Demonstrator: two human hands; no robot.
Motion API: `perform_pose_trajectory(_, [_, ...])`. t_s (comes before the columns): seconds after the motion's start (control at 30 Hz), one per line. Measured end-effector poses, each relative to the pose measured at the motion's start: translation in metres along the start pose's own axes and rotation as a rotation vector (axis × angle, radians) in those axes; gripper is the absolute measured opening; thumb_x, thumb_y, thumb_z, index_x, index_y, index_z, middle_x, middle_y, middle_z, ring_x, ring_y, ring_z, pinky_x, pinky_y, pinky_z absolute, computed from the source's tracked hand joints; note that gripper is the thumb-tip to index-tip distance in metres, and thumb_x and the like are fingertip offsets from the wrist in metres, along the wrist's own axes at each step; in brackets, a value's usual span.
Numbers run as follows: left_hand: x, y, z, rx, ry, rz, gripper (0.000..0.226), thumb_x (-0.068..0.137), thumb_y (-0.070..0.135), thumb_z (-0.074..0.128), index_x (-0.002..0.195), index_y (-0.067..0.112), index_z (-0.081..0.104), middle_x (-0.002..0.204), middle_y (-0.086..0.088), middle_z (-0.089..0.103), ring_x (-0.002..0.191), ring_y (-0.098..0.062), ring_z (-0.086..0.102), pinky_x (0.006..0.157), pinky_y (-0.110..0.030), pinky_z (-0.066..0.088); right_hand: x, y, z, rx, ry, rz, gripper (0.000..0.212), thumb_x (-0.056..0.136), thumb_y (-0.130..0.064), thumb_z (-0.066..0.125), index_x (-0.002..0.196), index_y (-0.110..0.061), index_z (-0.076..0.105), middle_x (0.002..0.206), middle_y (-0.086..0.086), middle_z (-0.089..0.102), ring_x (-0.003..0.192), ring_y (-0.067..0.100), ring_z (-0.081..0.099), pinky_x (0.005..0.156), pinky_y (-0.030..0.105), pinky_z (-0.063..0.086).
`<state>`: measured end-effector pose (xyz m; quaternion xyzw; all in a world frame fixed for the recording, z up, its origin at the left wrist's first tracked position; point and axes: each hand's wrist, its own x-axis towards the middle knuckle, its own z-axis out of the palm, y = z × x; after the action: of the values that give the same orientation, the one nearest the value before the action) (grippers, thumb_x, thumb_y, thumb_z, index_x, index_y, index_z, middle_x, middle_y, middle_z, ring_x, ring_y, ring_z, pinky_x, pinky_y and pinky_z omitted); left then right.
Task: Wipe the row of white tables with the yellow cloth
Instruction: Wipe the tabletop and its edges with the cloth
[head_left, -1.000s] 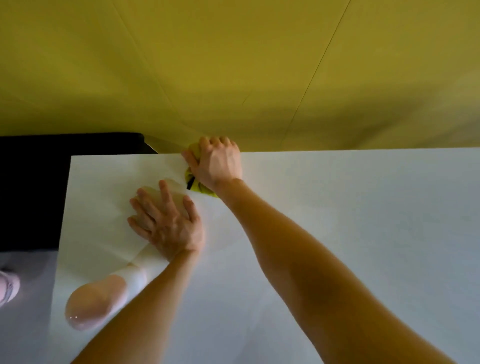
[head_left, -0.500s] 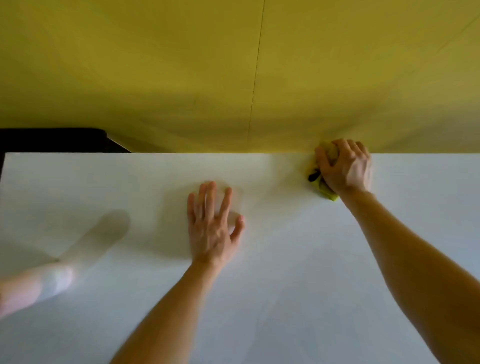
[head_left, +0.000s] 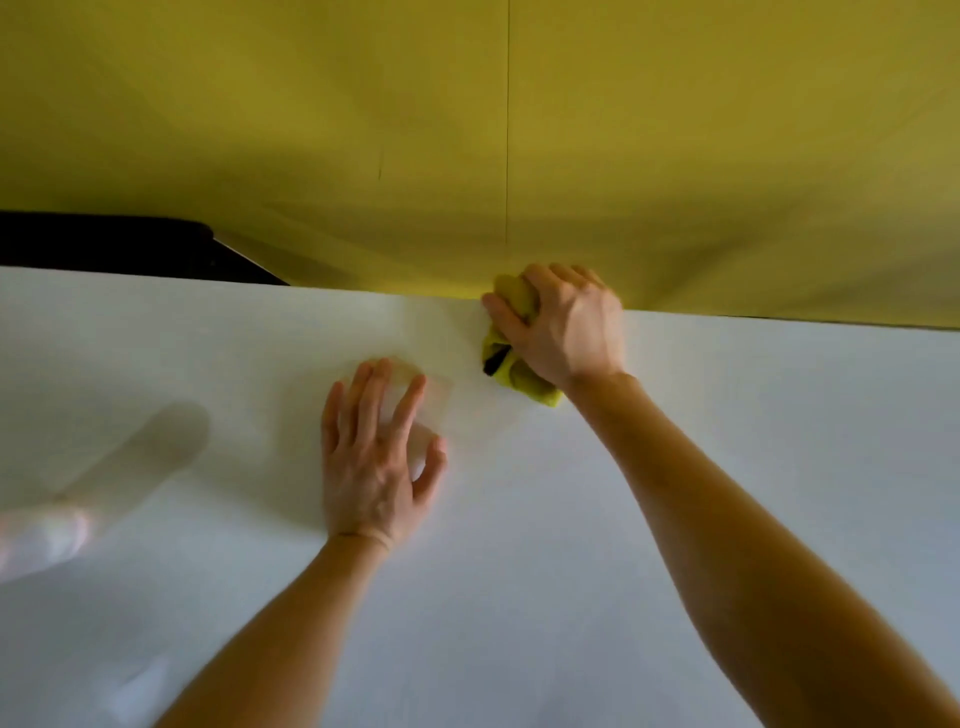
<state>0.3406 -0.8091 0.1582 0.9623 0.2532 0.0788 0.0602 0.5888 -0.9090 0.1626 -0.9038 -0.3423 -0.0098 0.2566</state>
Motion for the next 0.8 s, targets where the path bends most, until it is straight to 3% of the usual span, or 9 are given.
perform_pose_trajectory(0.1, [0.002, 0.0, 0.0, -0.02, 0.006, 0.002, 0.064, 0.102, 0.045, 0.059, 0.16, 0.018, 0.054, 0.171, -0.02, 0.038, 0.161, -0.042, 0.034, 0.129, -0.065, 0.026, -0.024, 0.084, -0.059, -0.097, 0.107, 0.22, 0.046, 0.095, -0.06, 0.069, 0.079, -0.016, 0.067, 0.084, 0.013, 0.072, 0.083, 0.041, 0.066, 0.072, 0.042, 0.048])
perform_pose_trajectory(0.2, [0.002, 0.002, -0.002, -0.014, 0.004, -0.011, 0.063, 0.103, 0.047, 0.055, 0.161, 0.019, 0.053, 0.172, -0.02, 0.037, 0.161, -0.043, 0.034, 0.129, -0.064, 0.026, -0.025, 0.076, -0.059, -0.169, 0.147, 0.418, 0.046, 0.091, -0.059, 0.067, 0.077, -0.016, 0.066, 0.083, 0.015, 0.072, 0.084, 0.043, 0.065, 0.076, 0.044, 0.047])
perform_pose_trajectory(0.37, [0.003, 0.002, -0.004, 0.009, 0.004, 0.003, 0.062, 0.104, 0.045, 0.052, 0.16, 0.018, 0.053, 0.17, -0.02, 0.039, 0.16, -0.043, 0.035, 0.13, -0.064, 0.025, 0.016, -0.068, 0.034, -0.015, -0.063, 0.147, 0.052, 0.092, -0.07, 0.064, 0.077, -0.02, 0.069, 0.082, 0.008, 0.075, 0.082, 0.036, 0.068, 0.067, 0.039, 0.042])
perform_pose_trajectory(0.47, [0.002, 0.004, -0.003, 0.01, 0.01, -0.006, 0.059, 0.105, 0.044, 0.051, 0.158, 0.017, 0.055, 0.169, -0.02, 0.042, 0.16, -0.043, 0.035, 0.13, -0.064, 0.025, 0.03, -0.102, 0.048, 0.025, -0.189, 0.058, 0.05, 0.093, -0.07, 0.065, 0.081, -0.022, 0.07, 0.087, 0.006, 0.076, 0.086, 0.034, 0.069, 0.065, 0.035, 0.035])
perform_pose_trajectory(0.6, [0.003, 0.003, -0.004, 0.007, 0.013, 0.001, 0.06, 0.106, 0.045, 0.051, 0.161, 0.02, 0.052, 0.17, -0.019, 0.04, 0.16, -0.043, 0.035, 0.13, -0.062, 0.025, 0.005, -0.019, 0.009, -0.006, -0.034, 0.058, 0.051, 0.093, -0.071, 0.066, 0.085, -0.021, 0.071, 0.087, 0.006, 0.074, 0.087, 0.036, 0.068, 0.068, 0.036, 0.042])
perform_pose_trajectory(0.73, [0.003, 0.003, -0.003, -0.007, 0.015, 0.003, 0.061, 0.105, 0.044, 0.052, 0.162, 0.021, 0.051, 0.172, -0.019, 0.037, 0.16, -0.043, 0.034, 0.13, -0.062, 0.024, -0.034, 0.097, -0.072, -0.066, 0.154, 0.256, 0.045, 0.095, -0.063, 0.071, 0.09, -0.019, 0.076, 0.089, 0.009, 0.075, 0.088, 0.038, 0.066, 0.08, 0.042, 0.05])
perform_pose_trajectory(0.8, [0.004, 0.003, -0.002, -0.004, 0.017, 0.004, 0.062, 0.105, 0.043, 0.052, 0.162, 0.02, 0.051, 0.172, -0.02, 0.036, 0.16, -0.044, 0.034, 0.131, -0.063, 0.024, -0.039, 0.102, -0.083, -0.119, 0.184, 0.394, 0.044, 0.093, -0.063, 0.07, 0.092, -0.019, 0.076, 0.091, 0.01, 0.075, 0.091, 0.039, 0.066, 0.08, 0.042, 0.049])
